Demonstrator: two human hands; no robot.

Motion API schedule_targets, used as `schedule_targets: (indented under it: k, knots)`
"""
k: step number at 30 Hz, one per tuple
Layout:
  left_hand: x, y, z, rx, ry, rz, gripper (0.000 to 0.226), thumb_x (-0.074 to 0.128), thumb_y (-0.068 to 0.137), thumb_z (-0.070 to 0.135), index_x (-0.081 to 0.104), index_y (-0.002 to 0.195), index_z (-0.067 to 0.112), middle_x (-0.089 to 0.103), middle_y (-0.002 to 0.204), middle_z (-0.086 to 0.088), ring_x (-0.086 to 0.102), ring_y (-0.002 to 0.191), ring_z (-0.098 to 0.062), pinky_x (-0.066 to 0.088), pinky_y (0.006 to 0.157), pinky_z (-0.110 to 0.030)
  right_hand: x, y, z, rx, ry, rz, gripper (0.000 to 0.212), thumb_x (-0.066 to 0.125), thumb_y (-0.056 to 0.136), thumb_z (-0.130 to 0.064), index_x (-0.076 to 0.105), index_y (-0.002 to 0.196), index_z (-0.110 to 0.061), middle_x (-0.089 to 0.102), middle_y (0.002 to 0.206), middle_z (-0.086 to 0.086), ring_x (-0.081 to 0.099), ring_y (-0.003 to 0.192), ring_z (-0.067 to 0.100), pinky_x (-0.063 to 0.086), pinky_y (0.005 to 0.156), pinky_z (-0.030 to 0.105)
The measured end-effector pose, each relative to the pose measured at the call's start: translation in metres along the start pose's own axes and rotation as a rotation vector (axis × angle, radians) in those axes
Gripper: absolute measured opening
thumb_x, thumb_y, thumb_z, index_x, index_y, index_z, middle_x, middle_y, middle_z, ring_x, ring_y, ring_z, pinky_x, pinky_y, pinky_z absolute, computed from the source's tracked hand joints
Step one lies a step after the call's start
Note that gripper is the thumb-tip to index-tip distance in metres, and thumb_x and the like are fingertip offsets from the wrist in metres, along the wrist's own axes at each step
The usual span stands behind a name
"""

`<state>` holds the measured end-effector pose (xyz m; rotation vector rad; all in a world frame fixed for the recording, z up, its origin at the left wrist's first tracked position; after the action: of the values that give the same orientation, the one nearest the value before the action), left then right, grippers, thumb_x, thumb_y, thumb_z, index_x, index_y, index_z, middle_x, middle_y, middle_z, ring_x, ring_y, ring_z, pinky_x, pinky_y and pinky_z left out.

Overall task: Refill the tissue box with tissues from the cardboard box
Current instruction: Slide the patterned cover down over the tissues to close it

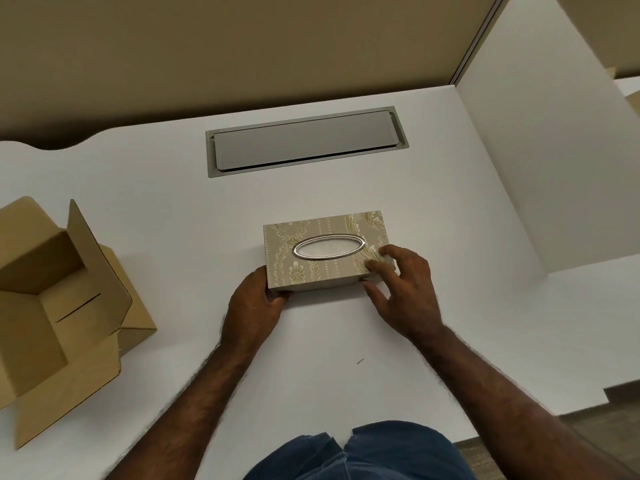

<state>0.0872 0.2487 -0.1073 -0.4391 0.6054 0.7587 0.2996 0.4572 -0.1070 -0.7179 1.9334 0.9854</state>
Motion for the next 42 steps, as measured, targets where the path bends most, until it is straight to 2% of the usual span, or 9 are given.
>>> schedule_targets:
  k: [4, 7, 11, 13, 15, 19, 30, 39, 42]
  knots:
    - [0.0, -0.002, 0.001, 0.021, -0.011, 0.007, 0.049, 0.082, 0.088, 0.027, 0.065, 0.134, 0.026, 0.072, 0.127, 0.006, 0.067, 0.117, -0.017, 0.05, 0.093, -0.026, -0.002, -0.002, -0.004, 0.013, -0.004, -0.009, 0.037, 0.083, 0.094, -0.04, 0.079, 0.122, -0.016, 0.068, 0.139, 0.017, 0.063, 0.128, 0.037, 0.05, 0.104, 0.051]
    - [-0.001, -0.002, 0.002, 0.028, -0.04, 0.001, 0.072, 0.084, 0.084, 0.03, 0.052, 0.148, 0.033, 0.068, 0.136, 0.008, 0.064, 0.124, -0.014, 0.054, 0.103, -0.037, -0.012, 0.007, -0.011, 0.003, -0.041, 0.001, 0.047, 0.079, 0.094, -0.056, 0.079, 0.118, -0.015, 0.067, 0.143, 0.016, 0.061, 0.135, 0.039, 0.047, 0.11, 0.052]
    - [-0.003, -0.008, 0.012, 0.087, 0.126, 0.058, 0.111, 0.081, 0.082, 0.054, 0.019, 0.165, 0.015, 0.033, 0.169, -0.006, 0.031, 0.155, -0.02, 0.029, 0.121, -0.029, -0.014, 0.02, -0.02, -0.015, -0.033, -0.069, 0.073, 0.063, 0.102, -0.063, 0.057, 0.155, -0.013, 0.045, 0.171, 0.014, 0.036, 0.162, 0.035, 0.029, 0.13, 0.054]
    - [-0.003, -0.012, 0.021, 0.185, 0.22, 0.118, 0.107, 0.069, 0.088, 0.062, 0.017, 0.165, 0.01, 0.02, 0.174, -0.008, 0.016, 0.161, -0.019, 0.02, 0.126, -0.029, -0.008, 0.024, -0.024, -0.006, -0.022, -0.136, 0.078, 0.048, 0.108, -0.061, 0.037, 0.167, -0.011, 0.03, 0.179, 0.012, 0.021, 0.168, 0.029, 0.02, 0.135, 0.055]
    - [0.003, -0.011, 0.022, 0.267, 0.278, 0.125, 0.092, 0.059, 0.097, 0.058, 0.022, 0.164, 0.005, 0.017, 0.174, -0.011, 0.012, 0.162, -0.021, 0.021, 0.129, -0.036, 0.0, 0.027, -0.025, 0.004, -0.025, -0.189, 0.078, 0.038, 0.112, -0.059, 0.027, 0.171, -0.01, 0.023, 0.181, 0.011, 0.014, 0.17, 0.026, 0.018, 0.135, 0.056]
    - [0.012, -0.006, 0.021, 0.291, 0.284, 0.096, 0.078, 0.054, 0.102, 0.048, 0.032, 0.159, 0.0, 0.019, 0.173, -0.015, 0.016, 0.161, -0.027, 0.027, 0.127, -0.045, 0.01, 0.029, -0.023, 0.012, -0.043, -0.235, 0.08, 0.031, 0.112, -0.061, 0.025, 0.171, -0.008, 0.02, 0.181, 0.012, 0.011, 0.17, 0.025, 0.016, 0.137, 0.052]
    - [0.001, 0.035, 0.03, 0.239, 0.353, 0.041, 0.08, 0.047, 0.102, 0.054, 0.027, 0.162, 0.005, 0.01, 0.175, -0.011, 0.006, 0.162, -0.029, 0.011, 0.13, -0.041, 0.021, 0.073, -0.019, 0.051, -0.058, -0.346, 0.088, 0.02, 0.107, -0.071, 0.021, 0.172, -0.011, 0.015, 0.182, 0.01, 0.007, 0.17, 0.025, 0.009, 0.138, 0.045]
    - [-0.007, 0.065, 0.04, 0.228, 0.411, 0.024, 0.078, 0.052, 0.1, 0.05, 0.036, 0.157, -0.002, 0.022, 0.171, -0.021, 0.019, 0.159, -0.038, 0.017, 0.129, -0.047, 0.02, 0.105, -0.021, 0.075, -0.075, -0.45, 0.091, 0.016, 0.104, -0.07, 0.018, 0.173, -0.01, 0.013, 0.183, 0.012, 0.007, 0.17, 0.029, 0.006, 0.137, 0.046]
    - [-0.013, 0.059, 0.041, 0.209, 0.419, 0.041, 0.075, 0.051, 0.099, 0.05, 0.047, 0.149, -0.006, 0.037, 0.163, -0.026, 0.034, 0.154, -0.04, 0.025, 0.126, -0.047, 0.011, 0.109, -0.025, 0.085, -0.098, -0.509, 0.092, 0.016, 0.103, -0.071, 0.015, 0.173, -0.01, 0.011, 0.183, 0.012, 0.005, 0.17, 0.029, 0.004, 0.137, 0.045]
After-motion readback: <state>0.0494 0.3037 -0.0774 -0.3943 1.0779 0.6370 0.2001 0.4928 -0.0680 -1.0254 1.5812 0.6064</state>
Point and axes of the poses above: each hand's wrist, its own y-axis towards the middle knuckle, its own x-axis out of the palm, z = x × y, the point moved 3 cm from there along y, towards the middle knuckle
